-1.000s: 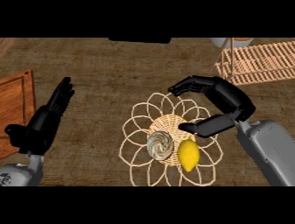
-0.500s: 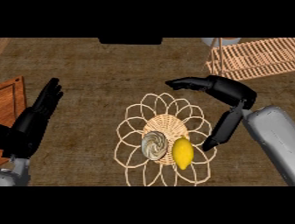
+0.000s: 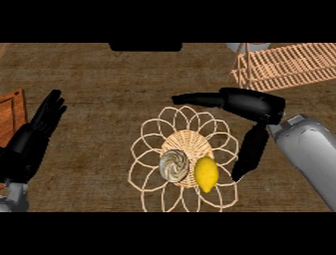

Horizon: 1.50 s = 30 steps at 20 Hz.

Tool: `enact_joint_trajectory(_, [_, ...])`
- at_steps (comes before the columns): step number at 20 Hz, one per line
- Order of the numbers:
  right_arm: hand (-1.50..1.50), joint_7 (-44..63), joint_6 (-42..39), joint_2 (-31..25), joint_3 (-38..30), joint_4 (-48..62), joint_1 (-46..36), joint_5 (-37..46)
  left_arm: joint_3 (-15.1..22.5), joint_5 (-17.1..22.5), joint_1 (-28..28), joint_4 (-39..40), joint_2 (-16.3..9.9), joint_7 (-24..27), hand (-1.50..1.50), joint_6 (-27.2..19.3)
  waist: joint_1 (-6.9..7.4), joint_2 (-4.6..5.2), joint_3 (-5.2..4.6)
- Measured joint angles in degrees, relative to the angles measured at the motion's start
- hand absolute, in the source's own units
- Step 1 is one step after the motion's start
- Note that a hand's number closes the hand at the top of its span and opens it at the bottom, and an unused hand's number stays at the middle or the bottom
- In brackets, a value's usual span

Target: Pick the cupcake from the placemat and place it in the tiered shelf

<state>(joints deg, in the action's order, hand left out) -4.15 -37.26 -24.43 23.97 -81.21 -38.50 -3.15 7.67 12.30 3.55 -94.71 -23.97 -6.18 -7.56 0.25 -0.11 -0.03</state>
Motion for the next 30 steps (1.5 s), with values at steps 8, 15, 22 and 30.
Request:
enact_joint_trajectory(8, [-1.50, 6.7, 0.9, 4.8, 4.4, -3.9, 0.5, 10.1, -1.3, -1.1, -0.2, -1.2, 1.2, -1.3, 0.00, 1.1, 0.01, 0.03, 0.02])
enact_joint_trajectory(15, [-1.50, 7.8, 1.2, 8.3, 7.2, -5.7, 3.3, 20.2, -3.6, -1.5, -0.7, -1.6, 2.0, -1.8, 0.00, 3.3, -0.02, 0.06, 0.02])
enact_joint_trajectory(22, [-1.50, 9.4, 0.0, 12.9, 10.5, -4.4, 5.0, 28.0, -4.9, -2.9, 0.9, -1.0, 3.3, -2.9, 0.00, 4.6, -0.08, 0.09, 0.03])
enact_joint_trajectory(30, [-1.50, 12.1, -6.4, 14.4, 10.6, -4.5, 5.6, 33.3, -5.0, -5.4, 1.2, -0.3, 6.0, -3.0, 0.00, 5.0, -0.11, 0.08, 0.03])
